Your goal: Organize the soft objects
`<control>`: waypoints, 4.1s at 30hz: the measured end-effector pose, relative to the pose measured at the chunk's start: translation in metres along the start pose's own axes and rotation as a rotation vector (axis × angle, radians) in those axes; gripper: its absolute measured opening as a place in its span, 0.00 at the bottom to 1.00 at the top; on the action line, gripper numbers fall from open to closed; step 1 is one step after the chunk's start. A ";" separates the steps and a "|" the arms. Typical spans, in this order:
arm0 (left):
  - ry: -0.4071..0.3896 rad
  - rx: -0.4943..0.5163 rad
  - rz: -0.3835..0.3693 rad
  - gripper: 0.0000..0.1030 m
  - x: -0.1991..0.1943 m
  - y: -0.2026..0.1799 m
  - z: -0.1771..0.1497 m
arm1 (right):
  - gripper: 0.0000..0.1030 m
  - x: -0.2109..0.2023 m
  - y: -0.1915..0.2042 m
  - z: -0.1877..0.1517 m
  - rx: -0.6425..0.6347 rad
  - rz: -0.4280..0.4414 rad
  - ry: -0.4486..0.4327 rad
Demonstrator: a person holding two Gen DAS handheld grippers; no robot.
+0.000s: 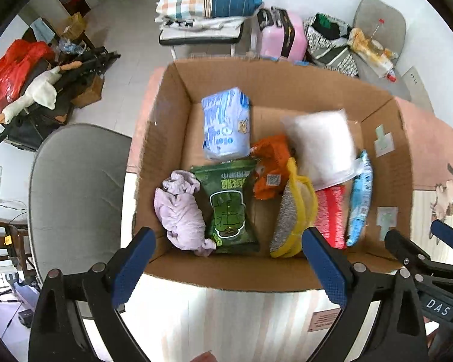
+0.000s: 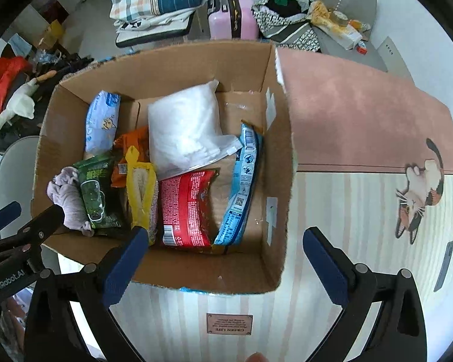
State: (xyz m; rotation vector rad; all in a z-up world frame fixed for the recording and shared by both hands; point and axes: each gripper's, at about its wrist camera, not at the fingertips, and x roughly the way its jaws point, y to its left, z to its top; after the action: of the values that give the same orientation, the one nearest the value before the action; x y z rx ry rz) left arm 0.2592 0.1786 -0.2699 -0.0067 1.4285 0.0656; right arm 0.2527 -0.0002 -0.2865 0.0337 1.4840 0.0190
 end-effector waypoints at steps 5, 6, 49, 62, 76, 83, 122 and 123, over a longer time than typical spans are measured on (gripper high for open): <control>-0.084 0.007 0.001 0.96 -0.045 -0.007 -0.010 | 1.00 -0.038 -0.004 -0.009 0.006 0.002 -0.064; -0.111 0.011 0.001 0.96 -0.059 -0.009 -0.015 | 1.00 -0.049 -0.006 -0.013 0.009 0.004 -0.080; -0.458 -0.014 -0.034 1.00 -0.277 -0.016 -0.124 | 1.00 -0.315 -0.020 -0.153 -0.027 -0.066 -0.504; -0.466 -0.018 -0.026 1.00 -0.272 -0.017 -0.128 | 1.00 -0.317 -0.023 -0.153 -0.019 -0.075 -0.515; -0.468 -0.016 -0.025 1.00 -0.273 -0.016 -0.130 | 1.00 -0.321 -0.026 -0.157 -0.020 -0.077 -0.520; -0.462 -0.015 -0.030 1.00 -0.271 -0.015 -0.133 | 1.00 -0.321 -0.027 -0.158 -0.027 -0.084 -0.516; -0.431 -0.001 -0.032 1.00 -0.265 -0.006 -0.132 | 1.00 -0.315 -0.027 -0.158 -0.033 -0.089 -0.497; -0.432 -0.002 -0.032 1.00 -0.265 -0.006 -0.131 | 1.00 -0.315 -0.027 -0.158 -0.034 -0.092 -0.497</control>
State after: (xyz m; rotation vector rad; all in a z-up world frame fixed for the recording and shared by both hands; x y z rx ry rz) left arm 0.0926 0.1556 -0.0268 -0.0161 0.9963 0.0386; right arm 0.0680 -0.0357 0.0122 -0.0548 0.9865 -0.0369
